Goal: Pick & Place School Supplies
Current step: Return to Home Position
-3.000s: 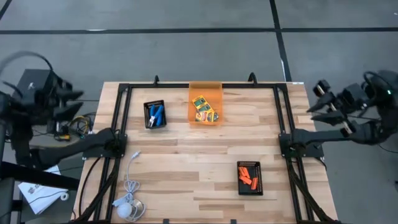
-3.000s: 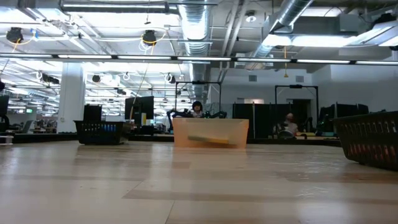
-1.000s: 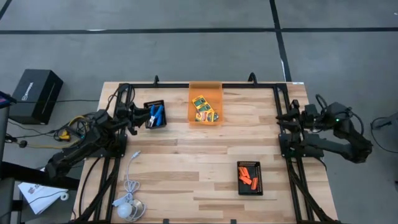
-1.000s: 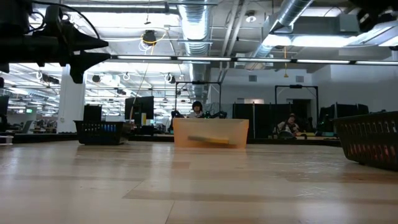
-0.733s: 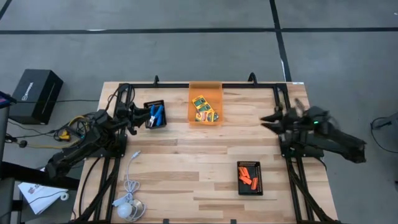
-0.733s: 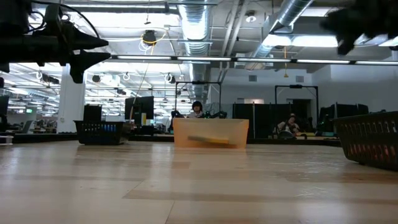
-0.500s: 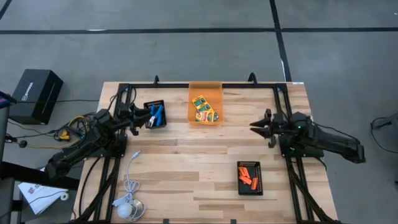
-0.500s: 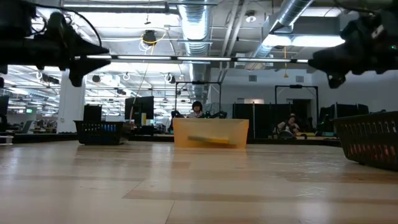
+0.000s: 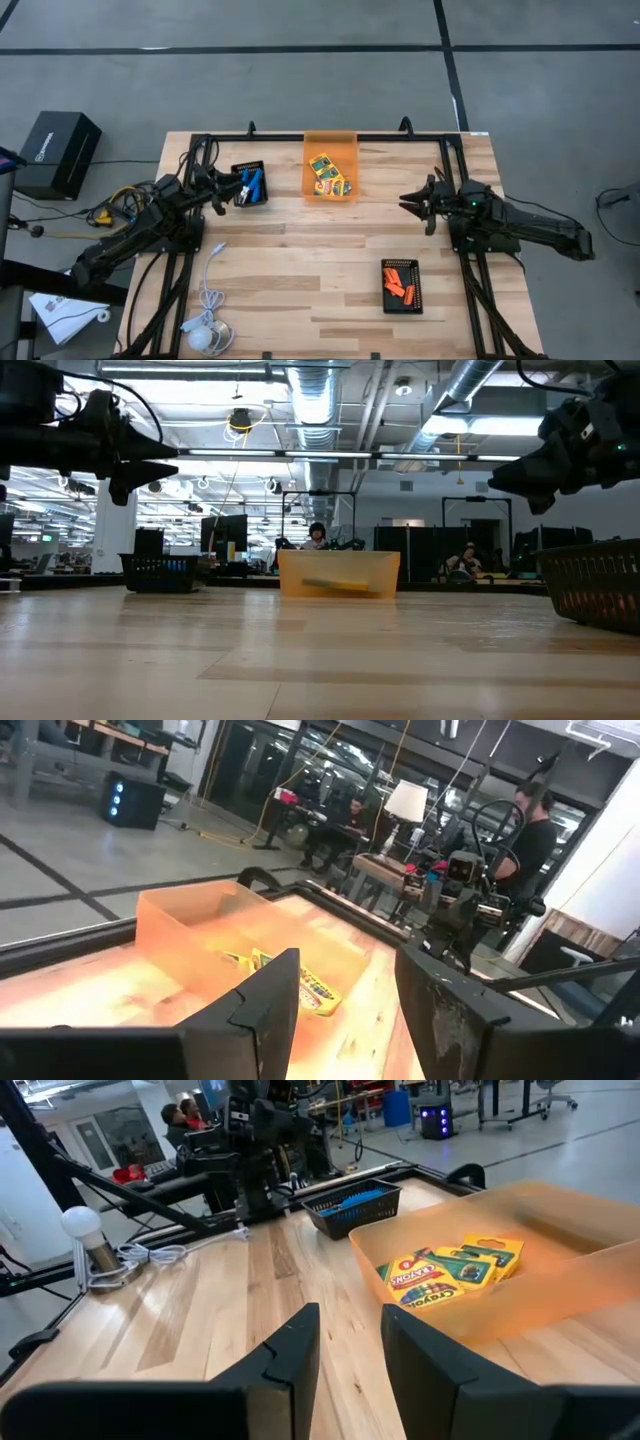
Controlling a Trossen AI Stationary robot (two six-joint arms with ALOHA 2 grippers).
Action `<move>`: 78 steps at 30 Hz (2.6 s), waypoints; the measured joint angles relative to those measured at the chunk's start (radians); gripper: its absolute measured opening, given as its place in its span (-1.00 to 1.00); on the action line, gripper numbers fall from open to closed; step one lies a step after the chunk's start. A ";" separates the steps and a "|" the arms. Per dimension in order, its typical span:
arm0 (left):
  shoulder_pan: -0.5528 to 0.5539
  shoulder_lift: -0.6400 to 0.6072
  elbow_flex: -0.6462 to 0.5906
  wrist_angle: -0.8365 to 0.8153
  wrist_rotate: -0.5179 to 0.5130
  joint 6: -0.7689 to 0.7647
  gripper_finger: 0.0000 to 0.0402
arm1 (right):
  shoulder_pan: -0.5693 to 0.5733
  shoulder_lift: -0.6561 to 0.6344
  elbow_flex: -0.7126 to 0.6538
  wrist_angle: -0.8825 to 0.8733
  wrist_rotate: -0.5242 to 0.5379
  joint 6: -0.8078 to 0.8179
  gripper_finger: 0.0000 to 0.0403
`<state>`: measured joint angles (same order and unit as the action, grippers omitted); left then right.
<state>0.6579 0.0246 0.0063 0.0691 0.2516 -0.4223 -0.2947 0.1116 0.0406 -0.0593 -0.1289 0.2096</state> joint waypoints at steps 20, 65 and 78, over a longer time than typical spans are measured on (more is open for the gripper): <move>-0.134 -0.024 -0.001 0.007 0.000 -0.008 -0.20 | 0.000 0.000 0.000 -0.001 0.000 0.001 -0.49; -0.327 0.077 -0.001 0.068 0.000 -0.008 -0.20 | 0.000 0.000 0.000 -0.001 -0.001 0.001 -0.49; -0.327 0.077 -0.001 0.069 0.000 -0.008 -0.19 | 0.000 0.000 0.000 -0.001 -0.001 0.001 -0.49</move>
<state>0.3313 0.1013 0.0055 0.1383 0.2512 -0.4305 -0.2948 0.1120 0.0402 -0.0605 -0.1303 0.2106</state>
